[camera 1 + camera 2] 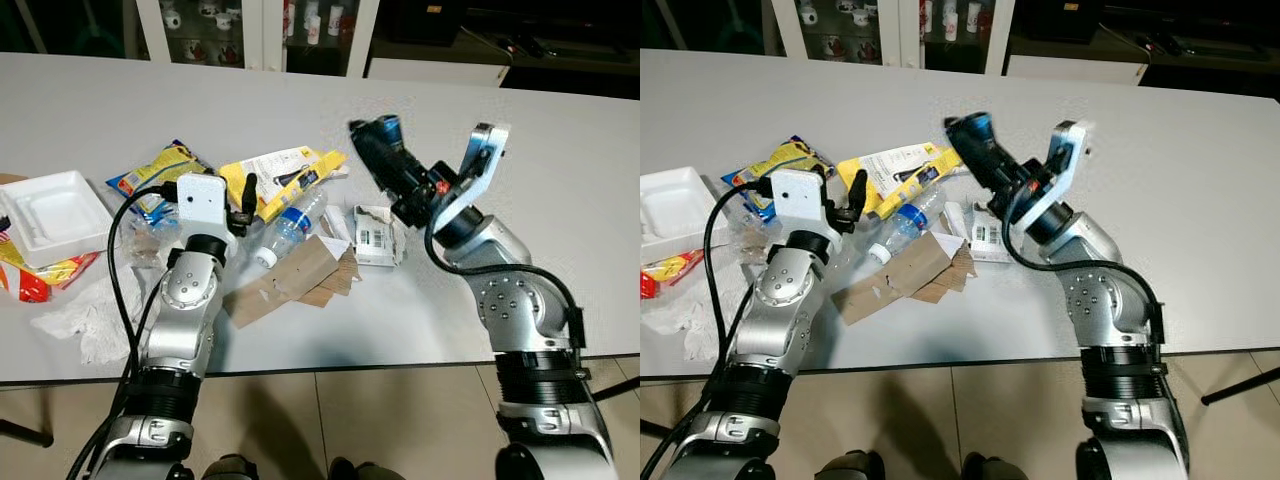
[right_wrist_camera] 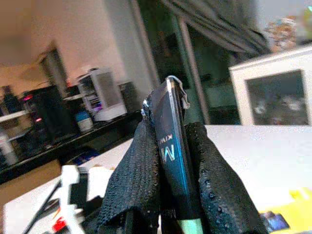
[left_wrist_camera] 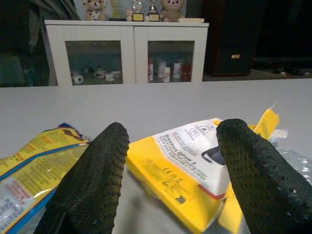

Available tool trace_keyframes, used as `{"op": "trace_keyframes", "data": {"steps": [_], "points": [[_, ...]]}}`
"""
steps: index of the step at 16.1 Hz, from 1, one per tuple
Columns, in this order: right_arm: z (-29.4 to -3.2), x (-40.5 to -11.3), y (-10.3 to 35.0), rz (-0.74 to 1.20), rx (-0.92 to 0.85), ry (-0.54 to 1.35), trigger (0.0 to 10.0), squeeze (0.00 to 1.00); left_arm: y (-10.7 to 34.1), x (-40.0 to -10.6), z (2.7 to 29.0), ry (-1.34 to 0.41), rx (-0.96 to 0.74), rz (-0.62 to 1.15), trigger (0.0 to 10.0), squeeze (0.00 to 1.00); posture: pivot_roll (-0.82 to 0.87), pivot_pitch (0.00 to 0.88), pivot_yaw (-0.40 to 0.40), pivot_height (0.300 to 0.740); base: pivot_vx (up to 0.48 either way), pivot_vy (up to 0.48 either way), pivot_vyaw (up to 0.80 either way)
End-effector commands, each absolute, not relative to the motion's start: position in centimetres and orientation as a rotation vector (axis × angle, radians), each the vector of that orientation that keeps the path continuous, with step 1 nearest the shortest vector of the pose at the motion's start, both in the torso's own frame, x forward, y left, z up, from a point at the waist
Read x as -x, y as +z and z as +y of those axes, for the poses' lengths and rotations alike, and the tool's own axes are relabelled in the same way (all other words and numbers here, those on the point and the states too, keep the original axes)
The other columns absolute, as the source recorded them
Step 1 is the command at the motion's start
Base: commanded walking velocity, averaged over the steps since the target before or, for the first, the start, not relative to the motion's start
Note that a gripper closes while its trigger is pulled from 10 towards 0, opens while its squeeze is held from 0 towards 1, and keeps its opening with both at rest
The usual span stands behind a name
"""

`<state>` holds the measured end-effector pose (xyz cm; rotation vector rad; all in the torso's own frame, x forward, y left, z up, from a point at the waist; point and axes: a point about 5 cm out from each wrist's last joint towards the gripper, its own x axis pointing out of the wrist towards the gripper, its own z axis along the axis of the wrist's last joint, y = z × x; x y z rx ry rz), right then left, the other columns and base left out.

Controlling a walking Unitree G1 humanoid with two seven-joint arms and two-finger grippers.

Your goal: Picking trash to rubbish bin

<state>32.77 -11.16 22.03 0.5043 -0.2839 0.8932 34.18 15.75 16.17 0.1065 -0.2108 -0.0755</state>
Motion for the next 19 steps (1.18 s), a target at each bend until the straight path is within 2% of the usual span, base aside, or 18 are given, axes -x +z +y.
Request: {"op": "trace_keyframes", "data": {"steps": [1,3,6,11,14,16,19], "points": [[-12.3,-33.2,21.8,-0.289,-0.525,0.790,10.0,0.00,16.0,-34.3,15.4,-0.082,-0.144,-0.185,10.0,0.00,0.04,0.089,-0.084,0.740,0.000,0.000,0.00],[-13.1,-33.8,20.1,-0.233,-0.563,0.663,10.0,0.00,16.0,-34.4,15.7,-0.022,-0.226,-0.166,10.0,0.00,0.04,0.088,-0.080,0.740,0.000,0.000,0.00],[-12.6,-33.2,16.5,-0.113,-0.580,0.612,10.0,0.00,19.2,-33.4,17.6,0.183,-0.463,-0.205,10.0,0.00,0.04,0.090,-0.071,0.740,0.000,0.000,0.00],[-11.5,-33.1,14.5,-0.045,-0.580,0.605,10.0,0.00,21.2,-32.2,16.9,0.172,-0.493,-0.206,10.0,0.00,0.06,0.089,-0.066,0.740,0.000,0.000,0.00],[-11.2,-33.0,13.6,-0.014,-0.575,0.607,10.0,0.00,19.7,-31.6,18.2,0.321,0.021,0.033,10.0,0.00,0.07,0.090,-0.065,0.740,0.000,0.000,0.00],[-11.0,-33.0,13.3,-0.008,-0.575,0.614,10.0,0.00,20.4,-31.3,18.7,0.339,-0.019,0.028,10.0,0.00,0.07,0.091,-0.064,0.740,0.000,0.000,0.00],[-10.9,-33.0,13.2,-0.006,-0.576,0.623,10.0,0.00,20.3,-30.8,19.1,0.386,0.013,0.077,10.0,0.00,0.07,0.092,-0.065,0.740,0.000,0.000,0.00]]}}
